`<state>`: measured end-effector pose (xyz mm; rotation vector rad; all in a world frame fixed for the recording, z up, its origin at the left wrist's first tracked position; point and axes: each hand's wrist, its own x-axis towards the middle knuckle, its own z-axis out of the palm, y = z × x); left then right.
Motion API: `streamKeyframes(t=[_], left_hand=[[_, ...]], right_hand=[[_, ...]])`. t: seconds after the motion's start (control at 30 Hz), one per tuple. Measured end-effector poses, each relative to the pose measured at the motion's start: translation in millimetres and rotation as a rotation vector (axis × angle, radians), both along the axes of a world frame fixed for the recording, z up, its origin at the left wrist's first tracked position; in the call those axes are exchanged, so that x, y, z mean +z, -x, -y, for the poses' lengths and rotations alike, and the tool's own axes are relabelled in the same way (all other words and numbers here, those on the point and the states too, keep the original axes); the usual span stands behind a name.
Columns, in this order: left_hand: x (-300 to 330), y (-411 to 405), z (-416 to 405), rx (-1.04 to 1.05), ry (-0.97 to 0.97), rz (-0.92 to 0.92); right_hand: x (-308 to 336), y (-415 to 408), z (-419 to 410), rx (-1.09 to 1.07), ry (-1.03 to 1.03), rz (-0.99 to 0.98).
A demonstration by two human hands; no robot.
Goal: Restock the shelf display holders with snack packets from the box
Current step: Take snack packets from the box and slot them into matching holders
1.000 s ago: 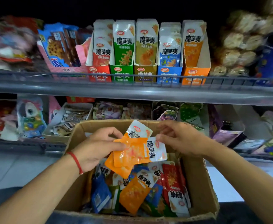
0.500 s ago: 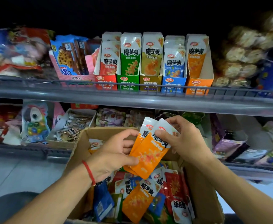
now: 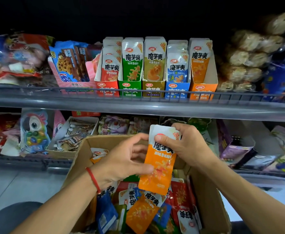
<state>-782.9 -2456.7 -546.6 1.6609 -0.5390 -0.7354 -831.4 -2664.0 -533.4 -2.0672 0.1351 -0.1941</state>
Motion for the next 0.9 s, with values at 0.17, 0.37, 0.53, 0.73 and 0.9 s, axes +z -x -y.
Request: streamKeyframes(t=[0.17, 0.37, 0.53, 0.73, 0.9], left_hand=[[0, 0, 5, 0.116, 0.05, 0.032], [-2, -3, -1, 0.368, 0.258, -0.058], [5, -7, 0, 0.402, 0.313, -0.051], [33, -32, -4, 0.406, 0.168, 0.054], [55, -49, -2, 0.28, 0.006, 0.117]], right_hand=[[-2, -1, -3, 0.025, 0.007, 0.031], [-1, 8, 2, 0.252, -0.172, -0.261], [1, 8, 3, 0.257, -0.12, -0.163], [7, 9, 18, 0.275, -0.05, -0.137], [10, 12, 28, 0.298, -0.131, -0.053]])
